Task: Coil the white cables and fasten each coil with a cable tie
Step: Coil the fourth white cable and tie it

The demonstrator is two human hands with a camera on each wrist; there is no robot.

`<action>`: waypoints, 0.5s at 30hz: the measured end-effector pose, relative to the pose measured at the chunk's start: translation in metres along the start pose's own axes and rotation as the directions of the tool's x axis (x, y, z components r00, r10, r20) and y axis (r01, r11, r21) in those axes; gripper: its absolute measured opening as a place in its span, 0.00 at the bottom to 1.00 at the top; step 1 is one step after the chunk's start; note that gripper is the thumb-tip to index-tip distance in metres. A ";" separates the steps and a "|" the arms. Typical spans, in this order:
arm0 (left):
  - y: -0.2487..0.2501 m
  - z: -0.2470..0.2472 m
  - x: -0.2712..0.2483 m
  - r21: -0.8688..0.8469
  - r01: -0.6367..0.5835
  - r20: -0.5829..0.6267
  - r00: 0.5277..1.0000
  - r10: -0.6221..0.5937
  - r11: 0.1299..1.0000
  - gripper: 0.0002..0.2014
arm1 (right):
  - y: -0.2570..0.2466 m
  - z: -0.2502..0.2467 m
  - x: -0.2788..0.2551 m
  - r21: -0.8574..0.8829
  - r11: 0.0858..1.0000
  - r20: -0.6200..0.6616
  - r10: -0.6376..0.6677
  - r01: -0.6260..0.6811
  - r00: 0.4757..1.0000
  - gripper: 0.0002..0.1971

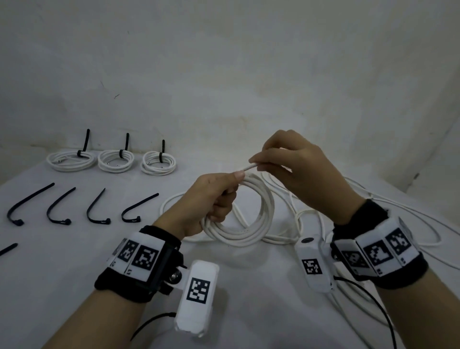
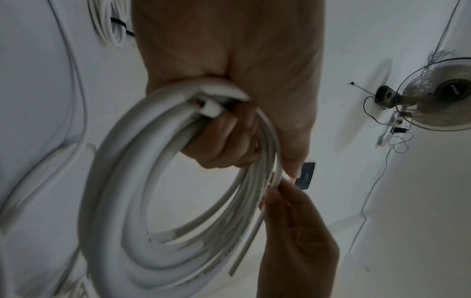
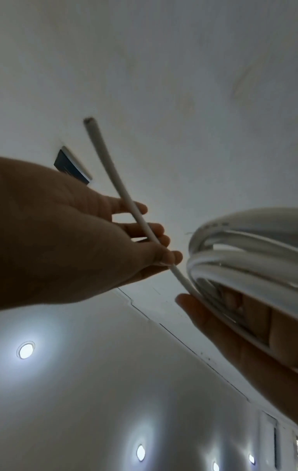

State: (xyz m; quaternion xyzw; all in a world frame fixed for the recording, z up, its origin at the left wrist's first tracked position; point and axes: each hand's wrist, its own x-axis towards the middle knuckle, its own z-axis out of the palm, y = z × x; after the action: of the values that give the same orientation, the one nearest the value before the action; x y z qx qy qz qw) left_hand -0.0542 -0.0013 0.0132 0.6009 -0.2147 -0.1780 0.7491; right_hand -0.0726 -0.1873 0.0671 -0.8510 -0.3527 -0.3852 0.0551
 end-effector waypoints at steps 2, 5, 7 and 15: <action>-0.001 0.000 0.000 -0.020 0.028 0.019 0.999 -0.027 0.999 0.22 | 0.001 0.000 -0.002 -0.072 0.997 -0.019 0.015 -0.017 1.000 0.13; 0.000 0.000 0.000 -0.097 0.052 0.051 0.998 -0.047 0.994 0.18 | -0.003 0.007 -0.003 -0.019 0.993 -0.082 0.110 -0.112 0.990 0.12; 0.002 0.000 -0.001 -0.136 0.053 0.066 0.997 -0.044 0.989 0.16 | -0.007 0.014 -0.004 0.090 0.977 -0.108 0.204 -0.194 0.973 0.08; 0.005 -0.004 -0.002 -0.128 0.037 0.041 0.999 -0.032 0.991 0.20 | -0.014 0.018 0.002 0.553 0.643 0.163 0.540 -0.530 0.826 0.07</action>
State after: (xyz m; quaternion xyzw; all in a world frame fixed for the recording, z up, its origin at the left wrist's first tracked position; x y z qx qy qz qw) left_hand -0.0535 0.0045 0.0175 0.5515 -0.2069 -0.2162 0.7787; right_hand -0.0697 -0.1692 0.0530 -0.8555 -0.1844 -0.2332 0.4240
